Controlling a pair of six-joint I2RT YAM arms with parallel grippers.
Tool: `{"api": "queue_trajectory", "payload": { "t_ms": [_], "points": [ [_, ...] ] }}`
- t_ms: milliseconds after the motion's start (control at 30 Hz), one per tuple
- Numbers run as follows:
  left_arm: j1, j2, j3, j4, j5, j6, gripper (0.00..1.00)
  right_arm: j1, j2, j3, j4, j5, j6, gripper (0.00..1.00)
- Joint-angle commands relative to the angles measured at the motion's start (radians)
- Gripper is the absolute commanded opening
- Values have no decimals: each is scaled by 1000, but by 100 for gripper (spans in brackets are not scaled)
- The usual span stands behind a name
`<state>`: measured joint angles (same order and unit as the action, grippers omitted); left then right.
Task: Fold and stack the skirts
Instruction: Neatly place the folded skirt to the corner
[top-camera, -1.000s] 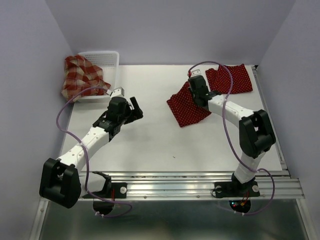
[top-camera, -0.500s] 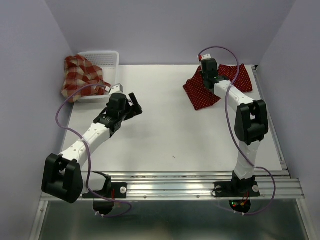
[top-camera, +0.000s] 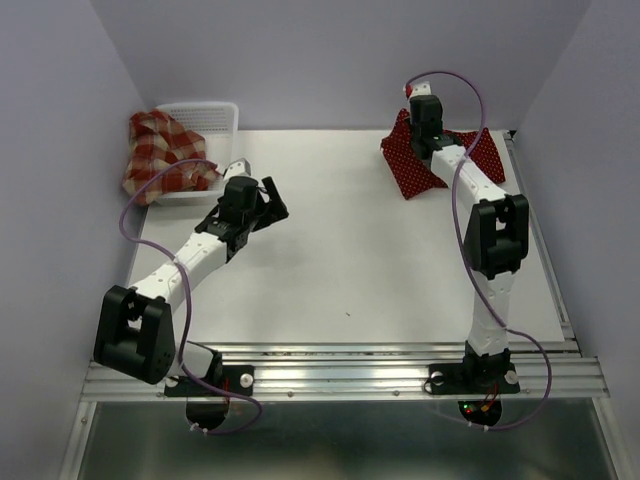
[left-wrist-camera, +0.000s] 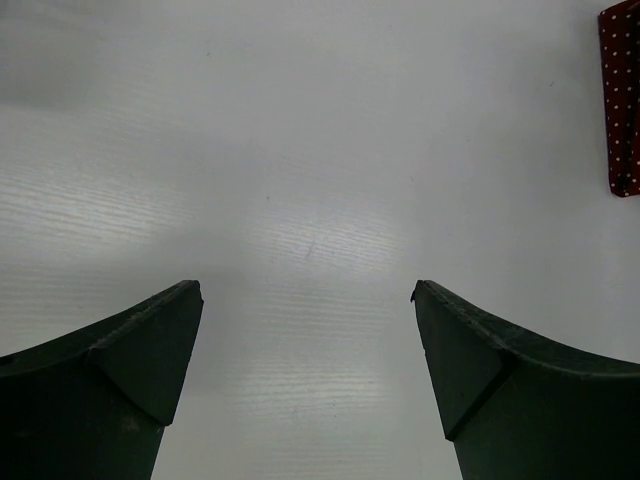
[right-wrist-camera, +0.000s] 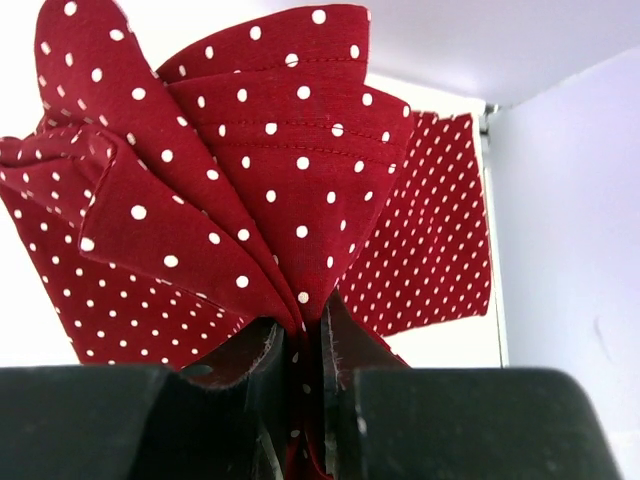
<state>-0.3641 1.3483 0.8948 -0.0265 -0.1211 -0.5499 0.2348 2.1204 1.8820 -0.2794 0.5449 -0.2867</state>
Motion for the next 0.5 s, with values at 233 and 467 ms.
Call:
{"api": "queue_trajectory", "payload": {
  "t_ms": [233,467],
  "points": [
    [17,51,73,83,6,25,99,-37,29,161,19,61,32,1],
    [24,92,98,102,24,31,99,-71,35,196,-27,66,87,1]
  ]
}}
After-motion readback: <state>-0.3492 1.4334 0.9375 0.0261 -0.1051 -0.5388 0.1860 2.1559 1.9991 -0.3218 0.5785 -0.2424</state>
